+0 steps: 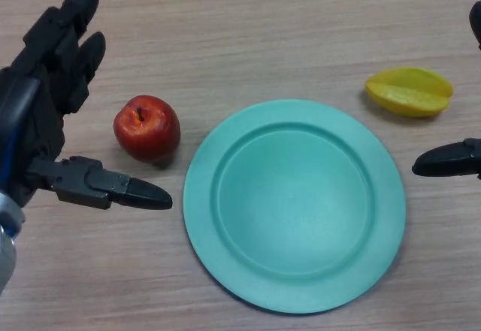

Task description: Pick up the red apple and place it on the plate

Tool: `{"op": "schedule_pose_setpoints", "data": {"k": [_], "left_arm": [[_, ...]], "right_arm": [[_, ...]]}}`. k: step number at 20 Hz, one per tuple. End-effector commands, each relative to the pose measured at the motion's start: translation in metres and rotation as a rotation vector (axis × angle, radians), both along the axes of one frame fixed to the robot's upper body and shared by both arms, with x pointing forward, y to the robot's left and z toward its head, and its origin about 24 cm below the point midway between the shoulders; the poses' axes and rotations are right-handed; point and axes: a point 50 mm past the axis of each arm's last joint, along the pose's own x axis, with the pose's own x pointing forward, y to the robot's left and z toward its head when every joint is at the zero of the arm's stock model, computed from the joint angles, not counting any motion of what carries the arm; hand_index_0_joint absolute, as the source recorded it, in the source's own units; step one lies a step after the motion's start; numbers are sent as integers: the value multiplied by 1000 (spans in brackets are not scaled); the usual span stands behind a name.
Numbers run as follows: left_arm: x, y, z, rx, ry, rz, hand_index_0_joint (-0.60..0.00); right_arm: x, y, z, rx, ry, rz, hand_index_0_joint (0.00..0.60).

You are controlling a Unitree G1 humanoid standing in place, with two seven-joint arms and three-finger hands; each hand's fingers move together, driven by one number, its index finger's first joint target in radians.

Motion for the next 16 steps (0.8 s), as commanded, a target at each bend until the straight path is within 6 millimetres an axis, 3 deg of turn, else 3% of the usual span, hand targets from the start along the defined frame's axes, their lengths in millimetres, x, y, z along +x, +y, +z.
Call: {"op": "schedule_pose_setpoints", "data": {"k": [1, 9, 16], "left_arm": [[-13, 10, 35, 90, -210, 29, 0], [1, 20, 33, 119, -228, 74, 0], [62, 32, -9, 178, -218, 161, 0]], "right_arm": [[-12, -4, 36, -30, -240, -25, 0], [-4, -5, 30, -45, -225, -15, 0], [-13, -5, 22, -45, -183, -23, 0]]}}
